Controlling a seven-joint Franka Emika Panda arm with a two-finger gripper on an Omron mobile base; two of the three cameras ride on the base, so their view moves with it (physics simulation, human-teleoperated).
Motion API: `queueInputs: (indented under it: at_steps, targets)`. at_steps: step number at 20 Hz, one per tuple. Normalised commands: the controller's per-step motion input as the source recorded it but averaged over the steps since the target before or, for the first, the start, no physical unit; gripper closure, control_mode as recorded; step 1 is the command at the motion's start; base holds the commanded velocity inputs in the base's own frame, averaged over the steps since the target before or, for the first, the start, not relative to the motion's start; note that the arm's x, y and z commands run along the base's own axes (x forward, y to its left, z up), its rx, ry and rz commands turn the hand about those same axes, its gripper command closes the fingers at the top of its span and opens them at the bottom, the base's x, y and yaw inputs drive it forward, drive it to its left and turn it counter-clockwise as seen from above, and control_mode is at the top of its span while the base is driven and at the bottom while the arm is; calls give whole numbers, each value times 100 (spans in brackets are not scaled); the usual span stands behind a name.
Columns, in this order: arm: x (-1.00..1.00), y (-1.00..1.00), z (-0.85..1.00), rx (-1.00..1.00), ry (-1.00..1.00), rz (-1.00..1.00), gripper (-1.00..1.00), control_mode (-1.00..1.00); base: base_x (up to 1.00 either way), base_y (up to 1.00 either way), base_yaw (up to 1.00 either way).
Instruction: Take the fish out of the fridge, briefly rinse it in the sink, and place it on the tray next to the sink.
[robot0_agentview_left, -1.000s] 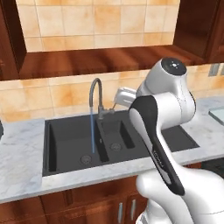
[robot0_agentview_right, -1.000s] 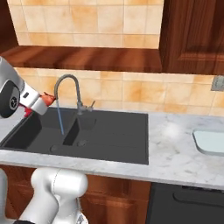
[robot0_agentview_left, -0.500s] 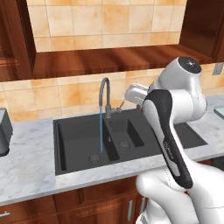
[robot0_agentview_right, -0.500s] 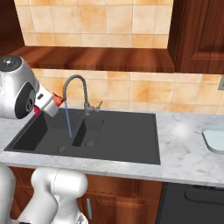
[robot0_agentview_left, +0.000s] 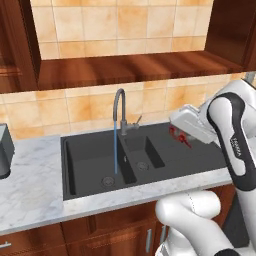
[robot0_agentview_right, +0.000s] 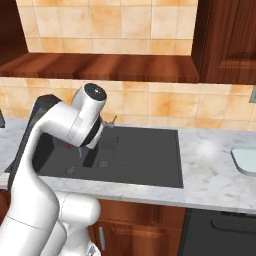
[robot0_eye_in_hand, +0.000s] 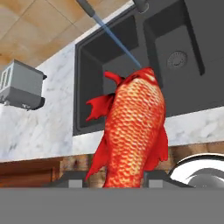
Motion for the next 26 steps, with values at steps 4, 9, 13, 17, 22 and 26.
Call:
queueInputs:
  at_steps: [4, 9, 13, 17, 22, 26]
  targets:
    - [30, 2, -35, 5, 3, 44, 100, -100, 0, 0, 0]
    - [45, -2, -4, -12, -17, 39, 100, -100, 0, 0, 0]
    - [30, 0, -23, -22, -12, 48, 100, -100, 0, 0, 0]
    - [4, 0, -58, -8, 0, 54, 100, -100, 0, 0, 0]
    - [1, 11, -19, 0, -1, 22, 100, -100, 0, 0, 0]
    - [52, 29, -3, 0, 0, 1, 100, -100, 0, 0, 0]
